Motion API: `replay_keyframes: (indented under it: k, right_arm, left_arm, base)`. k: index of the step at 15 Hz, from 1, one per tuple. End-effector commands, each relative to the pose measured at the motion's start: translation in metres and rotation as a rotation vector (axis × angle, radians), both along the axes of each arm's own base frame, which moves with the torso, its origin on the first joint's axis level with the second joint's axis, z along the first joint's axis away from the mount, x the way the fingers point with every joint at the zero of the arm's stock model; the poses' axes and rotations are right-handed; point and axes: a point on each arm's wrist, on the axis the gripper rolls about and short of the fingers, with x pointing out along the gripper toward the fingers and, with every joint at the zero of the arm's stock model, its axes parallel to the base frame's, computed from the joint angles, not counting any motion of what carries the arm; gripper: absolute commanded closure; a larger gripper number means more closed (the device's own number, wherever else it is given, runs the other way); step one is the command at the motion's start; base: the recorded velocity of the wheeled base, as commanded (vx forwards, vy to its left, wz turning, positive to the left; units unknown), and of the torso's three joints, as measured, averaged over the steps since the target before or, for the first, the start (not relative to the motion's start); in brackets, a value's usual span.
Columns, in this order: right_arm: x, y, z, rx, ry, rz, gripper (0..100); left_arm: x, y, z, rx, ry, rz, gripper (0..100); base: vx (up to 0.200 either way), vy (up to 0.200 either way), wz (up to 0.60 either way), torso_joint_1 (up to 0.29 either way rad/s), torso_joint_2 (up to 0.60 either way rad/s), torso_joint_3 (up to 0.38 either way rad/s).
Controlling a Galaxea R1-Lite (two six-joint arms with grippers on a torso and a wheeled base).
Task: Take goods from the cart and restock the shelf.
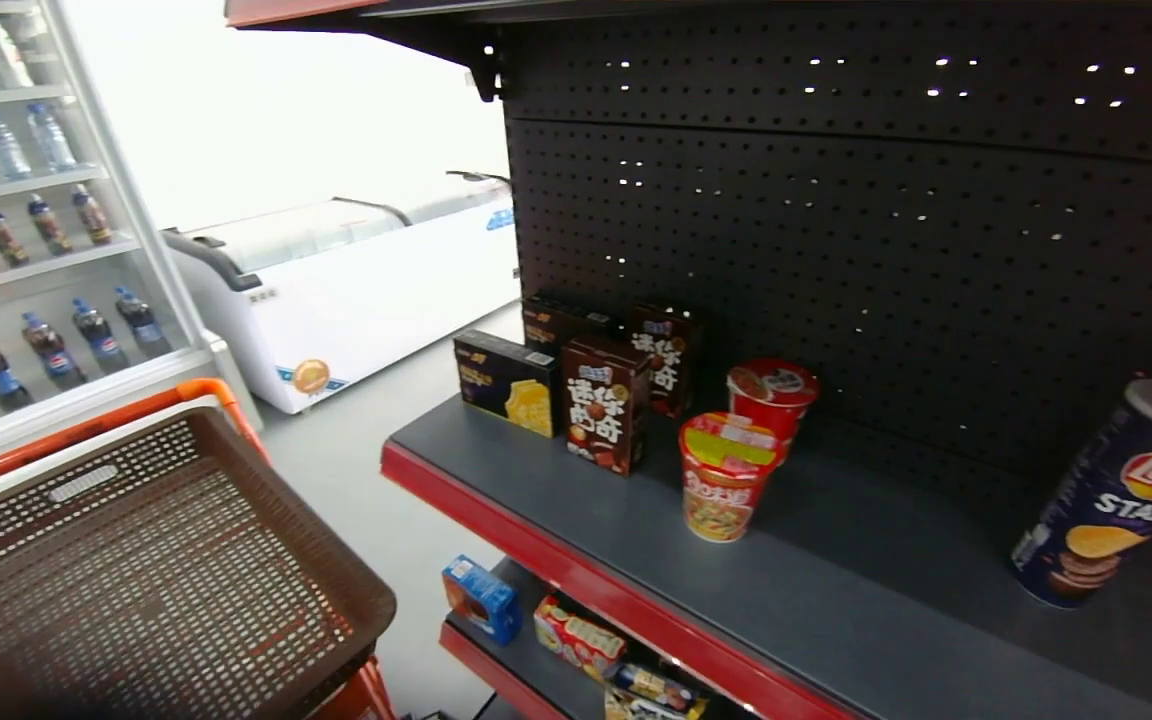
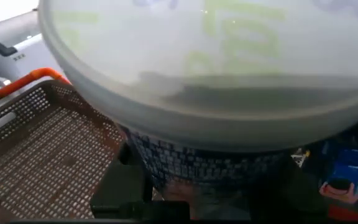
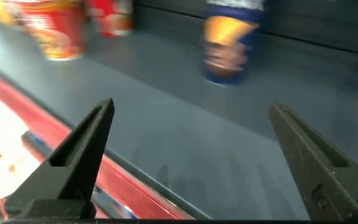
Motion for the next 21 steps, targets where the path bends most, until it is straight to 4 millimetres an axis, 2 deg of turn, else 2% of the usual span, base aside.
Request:
replay_keyframes:
  k: [1,13,21]
  right_arm:
    - [0.0001,0.0,0.0001,0.0,0.001,0.0,0]
    - [0.0001,0.0,0.0001,0.0,0.001,0.0,0]
    - [0.0001,0.0,0.0001,0.001,0.001,-0.001,0]
  left_arm:
    - [0.0009,0.0,-0.0005,0.0,0.006,0.0,100]
    - [0.0014,0.0,-0.0019,0.0,0.014,0.002,100]
    - [0.0014,0.0,-0.0028,-0.002,0.016,-0.001,100]
  base:
    - [0.0,0.0,-0.6,0.002,0.01,0.002]
    - [0.0,0.0,-0.6,0.0,0.0,0.003]
    - [0.0,0.0,0.0,0.0,0.0,0.0]
